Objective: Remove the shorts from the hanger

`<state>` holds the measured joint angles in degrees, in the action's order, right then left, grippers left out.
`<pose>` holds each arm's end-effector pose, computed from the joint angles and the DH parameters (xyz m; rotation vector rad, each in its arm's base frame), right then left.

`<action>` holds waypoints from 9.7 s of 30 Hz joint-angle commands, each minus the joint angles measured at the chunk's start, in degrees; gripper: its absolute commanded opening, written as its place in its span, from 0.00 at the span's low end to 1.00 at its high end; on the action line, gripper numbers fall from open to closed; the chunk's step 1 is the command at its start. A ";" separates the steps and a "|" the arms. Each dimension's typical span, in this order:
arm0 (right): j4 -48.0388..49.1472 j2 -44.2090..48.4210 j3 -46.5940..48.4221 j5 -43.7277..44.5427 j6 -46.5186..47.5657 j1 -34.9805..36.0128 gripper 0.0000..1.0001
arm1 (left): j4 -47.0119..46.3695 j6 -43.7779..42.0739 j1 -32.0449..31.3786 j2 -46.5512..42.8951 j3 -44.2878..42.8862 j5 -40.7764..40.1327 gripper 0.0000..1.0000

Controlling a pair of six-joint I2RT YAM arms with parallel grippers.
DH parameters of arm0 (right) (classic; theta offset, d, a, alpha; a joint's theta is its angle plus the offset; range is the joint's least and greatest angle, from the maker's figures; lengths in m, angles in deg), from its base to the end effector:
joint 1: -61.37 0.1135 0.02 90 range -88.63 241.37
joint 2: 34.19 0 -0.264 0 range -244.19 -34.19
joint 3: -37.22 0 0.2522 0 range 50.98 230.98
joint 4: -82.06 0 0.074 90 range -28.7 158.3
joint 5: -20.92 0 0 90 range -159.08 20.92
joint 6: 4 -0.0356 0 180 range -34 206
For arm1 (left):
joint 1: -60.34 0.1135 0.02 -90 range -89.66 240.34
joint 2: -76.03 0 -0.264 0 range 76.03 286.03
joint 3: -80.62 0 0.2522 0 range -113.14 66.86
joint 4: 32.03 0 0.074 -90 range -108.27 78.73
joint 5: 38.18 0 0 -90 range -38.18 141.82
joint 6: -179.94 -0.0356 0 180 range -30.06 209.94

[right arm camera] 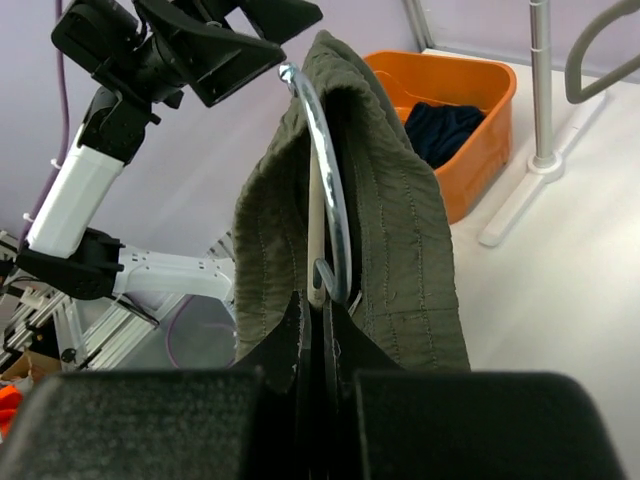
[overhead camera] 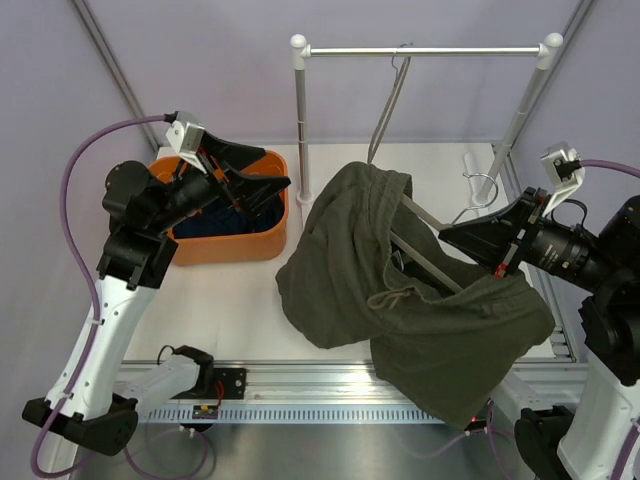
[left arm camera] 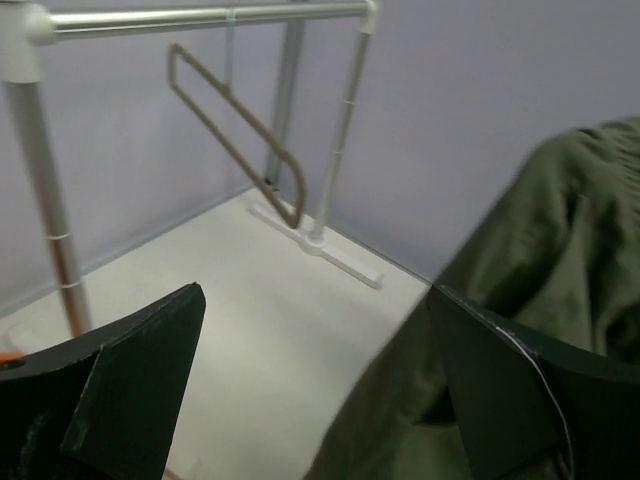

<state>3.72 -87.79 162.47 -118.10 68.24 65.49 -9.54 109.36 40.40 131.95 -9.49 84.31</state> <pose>0.0374 0.0296 0.5540 -0.4599 1.6861 0.9984 0.1651 -0.0802 0.4950 0.5008 1.3794 -0.9506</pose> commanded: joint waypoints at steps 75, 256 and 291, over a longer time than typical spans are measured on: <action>15.80 0.52 -13.04 -4.79 -0.26 0.01 0.00 | -25.77 18.18 8.49 18.26 -8.11 16.73 0.00; 7.87 -24.43 3.56 67.64 15.03 -0.08 0.00 | 5.49 2.65 8.87 9.47 -2.82 -61.49 0.99; 16.49 -23.38 -4.53 48.40 16.62 -0.34 0.00 | 4.54 1.94 8.96 7.01 -1.16 -60.35 0.99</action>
<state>15.68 -108.36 154.18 -69.22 85.14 65.32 -3.70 111.96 49.20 140.28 -10.35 24.57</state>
